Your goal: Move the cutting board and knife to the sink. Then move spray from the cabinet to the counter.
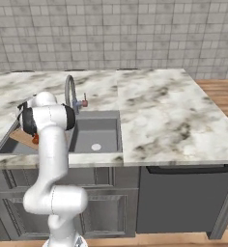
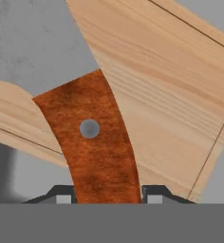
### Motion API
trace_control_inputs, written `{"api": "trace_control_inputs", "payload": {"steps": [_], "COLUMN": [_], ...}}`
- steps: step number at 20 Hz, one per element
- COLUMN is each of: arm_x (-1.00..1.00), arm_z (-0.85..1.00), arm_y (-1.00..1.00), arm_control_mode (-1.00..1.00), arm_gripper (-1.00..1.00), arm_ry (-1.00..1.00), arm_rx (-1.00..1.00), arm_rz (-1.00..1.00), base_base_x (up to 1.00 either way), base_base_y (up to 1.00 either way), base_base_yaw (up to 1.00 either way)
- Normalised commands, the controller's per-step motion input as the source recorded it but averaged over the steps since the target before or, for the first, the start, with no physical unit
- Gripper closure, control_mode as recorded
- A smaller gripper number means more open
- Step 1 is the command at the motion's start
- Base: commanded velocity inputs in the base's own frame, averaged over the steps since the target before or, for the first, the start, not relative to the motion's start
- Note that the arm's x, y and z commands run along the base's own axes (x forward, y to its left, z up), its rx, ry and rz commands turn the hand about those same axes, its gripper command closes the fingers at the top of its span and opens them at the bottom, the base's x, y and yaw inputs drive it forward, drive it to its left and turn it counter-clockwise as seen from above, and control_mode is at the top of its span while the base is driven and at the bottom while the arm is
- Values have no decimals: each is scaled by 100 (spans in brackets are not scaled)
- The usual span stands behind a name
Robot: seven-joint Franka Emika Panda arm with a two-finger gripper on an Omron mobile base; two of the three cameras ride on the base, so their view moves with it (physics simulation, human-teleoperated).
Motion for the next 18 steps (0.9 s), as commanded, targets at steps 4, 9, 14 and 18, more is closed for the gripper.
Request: {"api": "trace_control_inputs", "payload": {"steps": [4,9,14,18], "arm_x": [42,21,23,31], "arm_z": [-36,-35,-41,-36], "arm_y": [15,7,9,19], "arm_control_mode": [-100,-100,-100,-100], "arm_gripper": [100,100,100,100], "arm_ry": [0,0,0,0], "arm_rx": [0,0,0,0], "arm_rz": [-3,-3,-2,-1], "base_base_x": [0,0,0,0], "base_base_y": [0,0,0,0], "base_base_yaw": [0,0,0,0]}}
